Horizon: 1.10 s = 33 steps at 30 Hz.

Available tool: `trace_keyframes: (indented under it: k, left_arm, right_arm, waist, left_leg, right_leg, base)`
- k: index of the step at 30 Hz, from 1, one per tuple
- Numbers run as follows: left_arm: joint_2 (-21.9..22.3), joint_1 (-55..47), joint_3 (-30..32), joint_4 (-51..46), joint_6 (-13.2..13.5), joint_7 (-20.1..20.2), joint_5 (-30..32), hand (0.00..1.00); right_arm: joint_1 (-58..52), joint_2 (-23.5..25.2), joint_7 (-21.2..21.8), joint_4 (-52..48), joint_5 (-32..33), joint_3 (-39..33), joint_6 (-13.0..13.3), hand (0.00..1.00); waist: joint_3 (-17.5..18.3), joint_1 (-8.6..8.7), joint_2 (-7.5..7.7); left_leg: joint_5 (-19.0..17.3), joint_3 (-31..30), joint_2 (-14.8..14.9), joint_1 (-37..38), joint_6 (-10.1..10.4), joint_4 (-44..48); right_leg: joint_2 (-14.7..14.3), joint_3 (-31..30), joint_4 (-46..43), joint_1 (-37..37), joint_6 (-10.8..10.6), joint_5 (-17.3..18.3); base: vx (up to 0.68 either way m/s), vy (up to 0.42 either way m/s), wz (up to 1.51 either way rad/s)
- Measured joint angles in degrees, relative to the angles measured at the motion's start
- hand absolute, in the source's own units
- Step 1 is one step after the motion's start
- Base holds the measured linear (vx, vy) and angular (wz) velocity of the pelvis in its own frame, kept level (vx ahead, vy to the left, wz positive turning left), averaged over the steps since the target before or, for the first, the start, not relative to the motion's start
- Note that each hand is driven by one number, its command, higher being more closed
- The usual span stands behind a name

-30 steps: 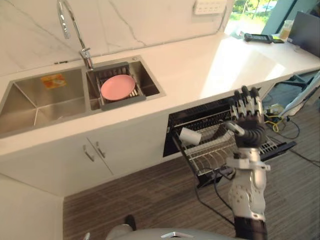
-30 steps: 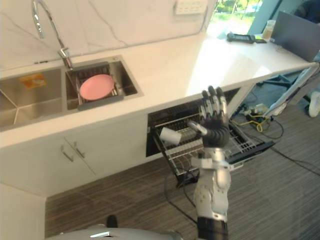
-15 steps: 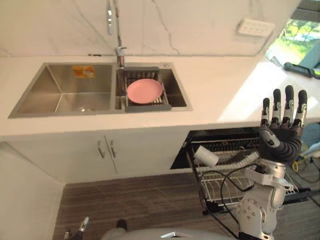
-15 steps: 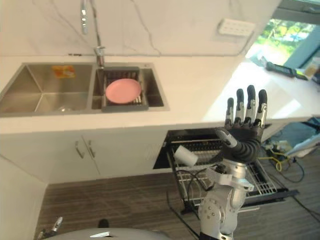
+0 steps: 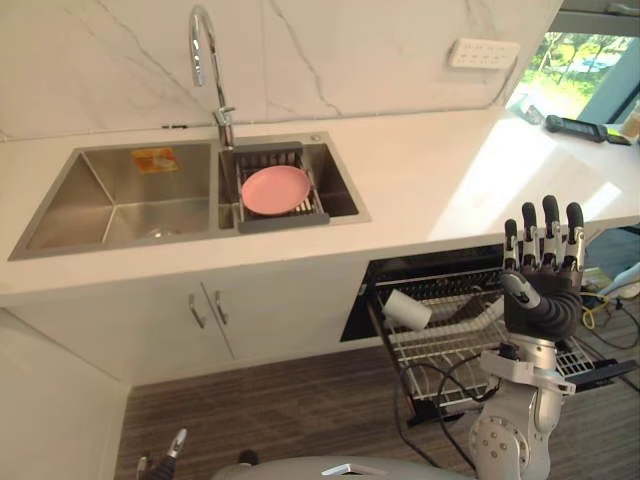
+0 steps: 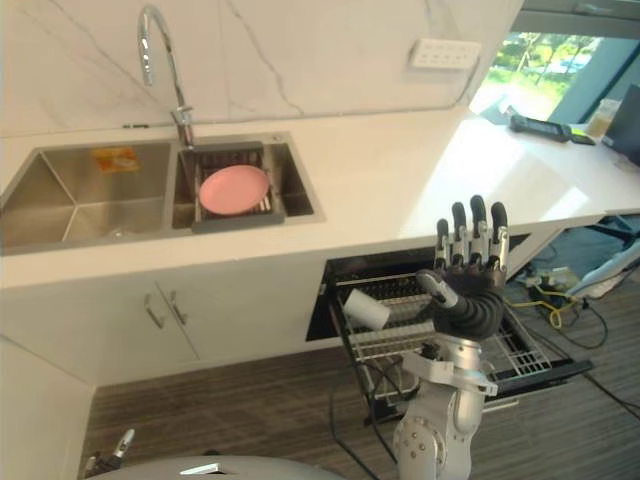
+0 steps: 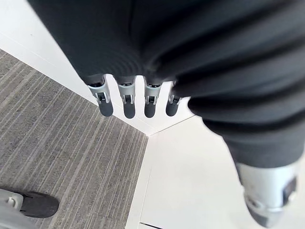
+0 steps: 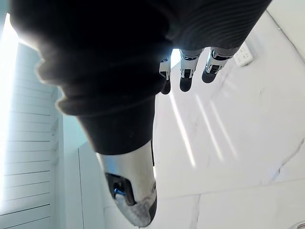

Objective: Walk over to the sink, pick up the cup, carry it to the dishwasher, place the cup inside the dishwasher, then close the dishwasher door

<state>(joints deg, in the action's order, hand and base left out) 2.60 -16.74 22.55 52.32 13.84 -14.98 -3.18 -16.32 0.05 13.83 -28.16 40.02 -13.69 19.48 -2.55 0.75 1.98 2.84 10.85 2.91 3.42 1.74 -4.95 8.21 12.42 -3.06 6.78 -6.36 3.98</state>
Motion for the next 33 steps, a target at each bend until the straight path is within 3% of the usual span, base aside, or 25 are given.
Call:
trace_keyframes:
  k: [2,4,5,6,8,10,11,14,15,16,17,20,21,22,23,25,26,27,29,30,33]
  left_arm:
    - [0.30,-0.07,0.34,0.01,0.01,-0.71,-0.03,0.00]
    - [0.31,0.13,0.95,0.04,0.38,-0.91,-0.05,0.00]
    - [0.55,0.30,1.63,0.02,0.83,-0.87,-0.03,0.00]
    - [0.72,0.05,1.59,0.04,0.84,-0.90,0.05,0.00]
    - [1.33,-1.37,1.57,0.26,0.11,-0.92,0.03,0.00]
    - [1.76,-3.14,0.82,1.25,-0.39,-0.79,0.01,0.00]
    - [1.97,-4.06,0.90,2.27,-0.48,-0.83,0.01,0.00]
    - [2.93,-5.90,1.04,4.27,-0.92,-0.92,0.06,0.00]
    - [2.84,-5.95,0.74,4.40,-0.22,-0.92,0.16,0.00]
    - [1.49,-6.35,0.25,3.81,0.47,-0.92,0.02,0.00]
    - [0.98,-6.33,-0.05,4.04,0.33,-0.90,0.01,0.00]
    - [0.77,-6.27,0.57,4.69,-0.37,-0.83,-0.10,0.00]
    - [0.78,-6.07,1.16,4.88,-0.32,-0.83,-0.09,0.00]
    - [0.76,-5.85,1.25,5.09,-0.32,-0.84,-0.09,0.00]
    - [0.69,-5.29,1.60,5.16,-0.25,-0.85,-0.11,0.00]
    - [0.55,-4.30,1.57,5.15,-0.15,-0.87,-0.47,0.00]
    - [0.07,-3.91,1.39,4.99,-0.12,-0.90,-0.58,0.00]
    - [-0.64,-3.75,0.65,4.61,-0.09,-0.98,-0.64,0.00]
    - [-2.50,-3.35,-1.08,4.43,-0.10,-1.07,-0.59,0.00]
    - [-3.20,-2.58,-1.32,4.43,-0.15,-1.11,-0.57,0.00]
    - [-2.81,0.15,-1.52,2.17,-0.44,-1.17,-0.44,0.00]
  right_arm:
    - [-0.43,-0.01,0.06,0.28,0.02,0.01,0.00,0.00]
    - [-1.14,-0.05,0.06,0.50,0.08,0.22,0.04,0.00]
    - [-1.27,-0.05,0.05,0.37,0.12,0.66,0.23,0.00]
    - [-1.51,-0.17,-0.07,0.39,0.17,0.77,0.33,0.00]
    - [-1.42,-0.48,-0.10,0.14,0.10,0.56,0.56,0.00]
    - [-1.01,-0.45,-0.25,0.52,0.13,-0.20,1.57,0.00]
    - [-0.31,-0.47,-0.49,1.76,0.13,-0.53,1.58,0.00]
    - [0.03,-0.30,-1.31,2.59,0.17,0.07,0.84,0.00]
    - [0.24,-0.30,-1.28,2.25,0.16,1.33,0.61,0.00]
    - [0.62,-0.37,-0.78,2.34,0.17,2.24,0.59,0.00]
    - [1.62,-0.62,-0.31,2.77,0.17,2.22,0.56,0.00]
    - [5.42,-0.68,0.03,6.51,1.22,1.53,0.73,0.00]
    - [5.48,-0.76,0.05,7.65,1.33,1.09,0.58,0.00]
    - [5.52,-0.79,0.05,8.11,1.32,0.82,0.45,0.00]
    - [6.02,-0.71,0.01,8.99,1.30,0.09,0.23,0.00]
    - [7.63,-0.73,-0.17,8.97,0.96,0.12,0.06,0.00]
    - [8.80,-0.70,-0.29,8.99,0.02,0.95,0.05,0.00]
    - [9.48,-0.61,-0.50,9.01,-0.14,2.40,0.02,0.00]
    - [9.80,-0.52,-0.72,9.04,-0.55,3.78,-0.01,0.00]
    - [9.80,-0.53,-0.72,9.04,-0.65,4.09,0.08,0.00]
    - [8.42,-0.42,-1.97,8.98,-1.13,4.04,0.82,0.00]
  waist:
    - [-0.18,-0.22,-0.35]
    - [-1.02,-0.30,-0.13]
    - [-2.59,-0.47,-0.84]
    - [-3.81,-0.31,-1.31]
    - [-4.62,-0.93,-2.07]
    - [-4.92,-1.21,-3.32]
    - [-4.92,-1.45,-3.37]
    - [-4.93,-2.77,-4.31]
    - [-4.83,-2.61,-3.32]
    - [-5.18,-2.42,-1.47]
    - [-5.19,-2.64,-0.62]
    - [-4.71,-2.29,0.26]
    - [-3.68,-2.25,-0.49]
    - [-3.74,-2.14,-0.24]
    - [-3.53,-2.11,-0.46]
    - [-3.45,-1.99,-0.45]
    - [-3.35,-1.78,-0.26]
    - [-3.32,-1.67,-0.30]
    - [-2.73,-1.09,0.99]
    - [-2.56,-0.55,1.43]
    - [-2.61,0.76,1.40]
  left_leg:
    - [-0.02,0.38,0.36,0.45,0.03,0.49]
    - [-3.49,0.21,2.12,-3.62,0.88,10.40]
    - [-7.51,0.53,4.46,-9.15,1.24,24.57]
    - [-7.04,0.88,7.03,-15.31,1.00,37.45]
    - [-5.52,1.28,9.15,-18.62,1.83,45.37]
    - [-8.38,2.56,9.62,-17.85,1.73,42.32]
    - [-8.94,3.00,9.02,-16.35,1.71,34.93]
    - [-7.06,2.16,6.44,-13.14,1.14,24.09]
    - [-7.42,2.26,6.47,-13.85,1.05,24.62]
    - [-8.81,2.52,4.69,-14.39,0.12,26.45]
    - [-9.55,2.95,3.87,-14.85,-1.05,27.76]
    - [-13.65,3.98,2.11,-14.81,-2.92,31.72]
    - [-14.60,4.44,1.00,-14.15,-3.30,31.65]
    - [-14.90,4.37,0.49,-13.67,-3.67,31.31]
    - [-15.06,4.47,-0.52,-11.73,-4.11,29.42]
    - [-15.23,4.83,-1.99,-8.20,-4.84,25.42]
    - [-15.22,4.81,-2.85,-5.74,-4.87,22.68]
    - [-15.01,4.83,-3.66,-3.53,-4.91,19.59]
    - [-14.47,4.68,-4.05,-1.43,-4.15,15.72]
    - [-13.32,4.29,-3.93,0.10,-3.54,13.81]
    - [-12.38,2.16,-3.43,2.97,-4.71,13.58]
  right_leg:
    - [-0.41,-0.81,-0.05,0.19,0.11,0.25]
    - [-0.70,-0.76,-1.11,0.24,1.78,1.98]
    - [-1.40,-0.50,-2.95,0.10,1.93,3.07]
    - [-1.78,0.48,-4.93,0.52,2.33,4.36]
    - [-1.90,0.77,-5.40,2.19,2.33,4.96]
    - [-1.79,0.75,-5.31,3.41,1.74,5.40]
    - [-1.35,0.03,-5.31,3.33,1.04,5.84]
    - [-1.97,-4.32,-4.05,4.03,0.66,6.52]
    - [-3.52,-5.96,-8.34,2.96,1.25,7.81]
    - [-3.32,-6.15,-8.51,3.34,3.13,9.98]
    - [-2.26,-6.45,-7.35,3.92,1.64,11.66]
    - [-0.06,-7.38,-6.78,5.54,1.92,12.17]
    - [0.51,-8.96,-8.47,5.31,1.04,11.13]
    - [0.67,-9.69,-10.09,4.84,1.03,10.62]
    - [1.17,-11.17,-15.74,2.75,1.52,9.87]
    - [2.31,-12.67,-28.48,-3.03,-0.15,7.07]
    - [2.97,-13.19,-35.89,-6.83,-1.56,2.74]
    - [4.08,-12.27,-42.08,-10.74,-0.49,1.98]
    - [4.96,-7.50,-44.28,-15.47,1.33,4.49]
    - [4.60,-4.20,-41.58,-17.20,1.67,5.63]
    - [3.43,-0.86,-30.32,-18.39,1.86,6.92]
  base:
    - [-0.05,-0.017,-0.12]
    - [-0.05,-0.031,0.02]
    - [-0.12,-0.023,0.21]
    - [-0.15,-0.040,0.26]
    - [-0.06,-0.020,0.10]
    - [0.06,0.090,0.02]
    - [0.08,0.151,-0.09]
    - [0.12,0.192,-0.27]
    - [0.22,0.033,-0.02]
    - [0.23,-0.011,0.09]
    - [0.18,0.030,0.01]
    - [0.17,0.145,-0.11]
    - [0.24,0.190,0.02]
    - [0.25,0.202,0.06]
    - [0.23,0.209,0.03]
    - [0.21,0.189,-0.10]
    - [0.21,0.155,-0.27]
    - [0.21,0.140,-0.29]
    - [0.20,0.082,-0.15]
    - [0.21,0.044,0.04]
    - [0.41,-0.064,0.43]
